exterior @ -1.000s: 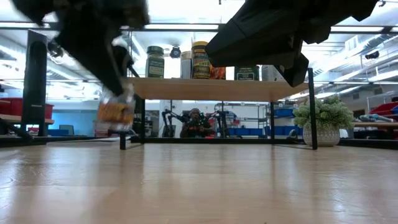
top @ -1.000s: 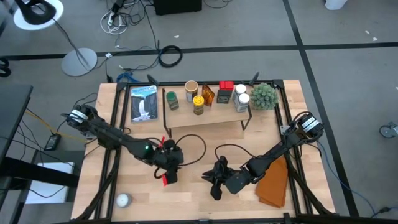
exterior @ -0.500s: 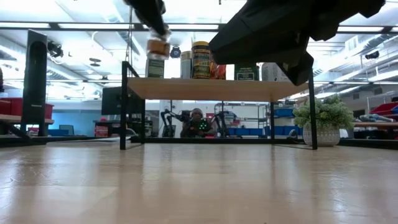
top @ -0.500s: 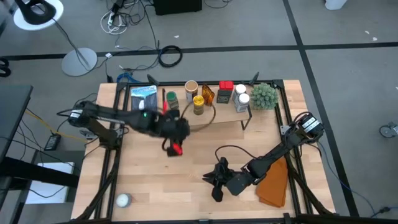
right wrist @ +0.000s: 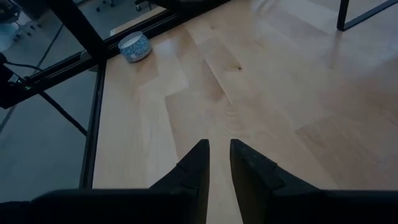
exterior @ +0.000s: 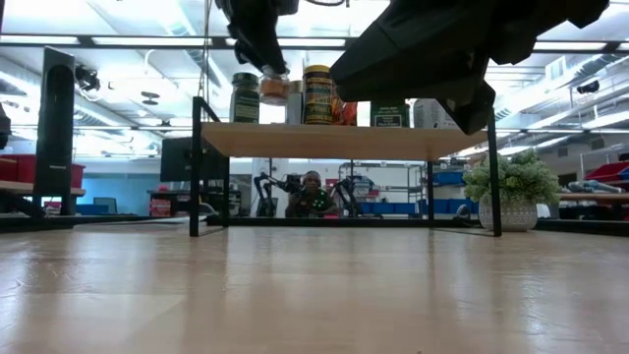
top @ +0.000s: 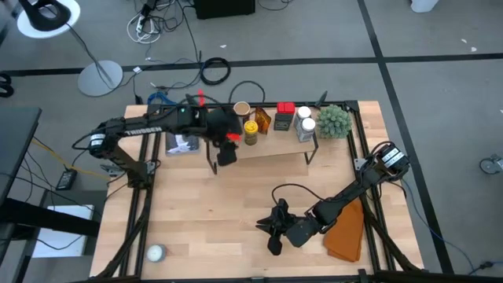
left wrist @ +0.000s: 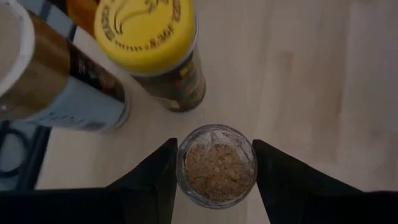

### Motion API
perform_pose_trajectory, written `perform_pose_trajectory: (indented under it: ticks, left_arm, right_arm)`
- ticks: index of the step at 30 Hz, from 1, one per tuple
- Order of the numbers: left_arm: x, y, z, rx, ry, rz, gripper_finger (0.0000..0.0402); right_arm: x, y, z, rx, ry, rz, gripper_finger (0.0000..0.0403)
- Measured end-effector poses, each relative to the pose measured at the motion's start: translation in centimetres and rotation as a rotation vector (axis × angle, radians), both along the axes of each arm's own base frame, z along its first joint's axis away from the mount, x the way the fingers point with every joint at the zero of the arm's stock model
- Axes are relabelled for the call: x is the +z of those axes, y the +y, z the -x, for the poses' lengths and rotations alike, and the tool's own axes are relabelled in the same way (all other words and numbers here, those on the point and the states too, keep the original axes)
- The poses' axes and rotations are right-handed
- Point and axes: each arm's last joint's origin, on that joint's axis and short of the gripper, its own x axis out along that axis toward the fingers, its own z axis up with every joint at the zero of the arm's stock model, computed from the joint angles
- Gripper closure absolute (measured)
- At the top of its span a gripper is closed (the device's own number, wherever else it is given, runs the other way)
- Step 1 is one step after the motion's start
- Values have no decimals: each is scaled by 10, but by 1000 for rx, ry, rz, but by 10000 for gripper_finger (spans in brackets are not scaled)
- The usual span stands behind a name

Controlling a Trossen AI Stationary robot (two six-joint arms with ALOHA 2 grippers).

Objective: Shelf spices
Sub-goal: Put the transparent seasoning bottle on the shelf aligned with the other yellow seasoning bottle

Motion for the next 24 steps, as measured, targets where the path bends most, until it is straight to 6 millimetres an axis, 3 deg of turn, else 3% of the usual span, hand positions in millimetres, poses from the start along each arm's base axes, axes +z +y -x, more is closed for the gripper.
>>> perform_pose_trajectory:
  ticks: [10, 24]
  left_arm:
    - [-27, 13, -5, -15, -10, -2, 218]
    - [-28, 15, -11, 20, -86, 18, 217]
  right_arm:
    - [0, 0, 0, 14, 3, 29, 339]
    - [0, 0, 0, 20, 4, 43, 339]
